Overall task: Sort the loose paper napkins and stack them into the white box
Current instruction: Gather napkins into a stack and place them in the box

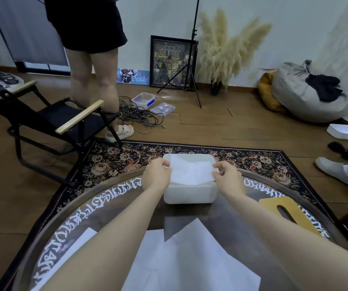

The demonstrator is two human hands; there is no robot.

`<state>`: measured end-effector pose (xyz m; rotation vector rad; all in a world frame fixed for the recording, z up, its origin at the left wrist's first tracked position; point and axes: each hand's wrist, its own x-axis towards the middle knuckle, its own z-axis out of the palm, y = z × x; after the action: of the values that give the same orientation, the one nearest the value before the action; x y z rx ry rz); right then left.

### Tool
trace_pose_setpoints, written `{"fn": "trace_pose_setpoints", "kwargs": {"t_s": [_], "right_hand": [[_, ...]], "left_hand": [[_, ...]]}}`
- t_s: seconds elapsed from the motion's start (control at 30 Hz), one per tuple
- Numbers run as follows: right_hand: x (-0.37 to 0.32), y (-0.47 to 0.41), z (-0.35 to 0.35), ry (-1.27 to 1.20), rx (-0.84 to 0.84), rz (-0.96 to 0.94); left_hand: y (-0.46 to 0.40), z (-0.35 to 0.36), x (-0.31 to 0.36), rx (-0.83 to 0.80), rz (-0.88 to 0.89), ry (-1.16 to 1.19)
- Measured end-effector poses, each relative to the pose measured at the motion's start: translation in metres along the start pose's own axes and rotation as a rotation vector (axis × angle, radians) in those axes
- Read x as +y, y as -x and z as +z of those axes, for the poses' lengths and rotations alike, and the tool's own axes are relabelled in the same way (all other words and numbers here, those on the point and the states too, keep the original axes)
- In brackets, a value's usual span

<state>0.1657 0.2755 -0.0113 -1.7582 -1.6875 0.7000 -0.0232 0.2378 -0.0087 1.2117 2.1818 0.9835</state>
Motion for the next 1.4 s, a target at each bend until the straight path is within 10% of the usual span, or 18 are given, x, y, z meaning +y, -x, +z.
{"fn": "trace_pose_setpoints", "kwargs": {"t_s": [0.47,0.73,0.93,1.4], "right_hand": [[0.003,-0.002,-0.010,0.222,0.027,-0.139],[-0.009,-0.022,0.000,0.533,-0.252,-0.485],[-0.014,-0.034,0.019,0.410,-0.503,-0.382],[-0.011,-0.041,0.032,0.439,-0.474,-0.319]], "left_hand": [[0.007,0.001,-0.005,0.094,0.285,-0.223],[-0.007,0.011,-0.006,-0.189,0.597,-0.458],[-0.022,0.013,-0.002,-0.289,0.575,-0.565],[-0.033,0.024,-0.003,-0.312,0.621,-0.679]]}}
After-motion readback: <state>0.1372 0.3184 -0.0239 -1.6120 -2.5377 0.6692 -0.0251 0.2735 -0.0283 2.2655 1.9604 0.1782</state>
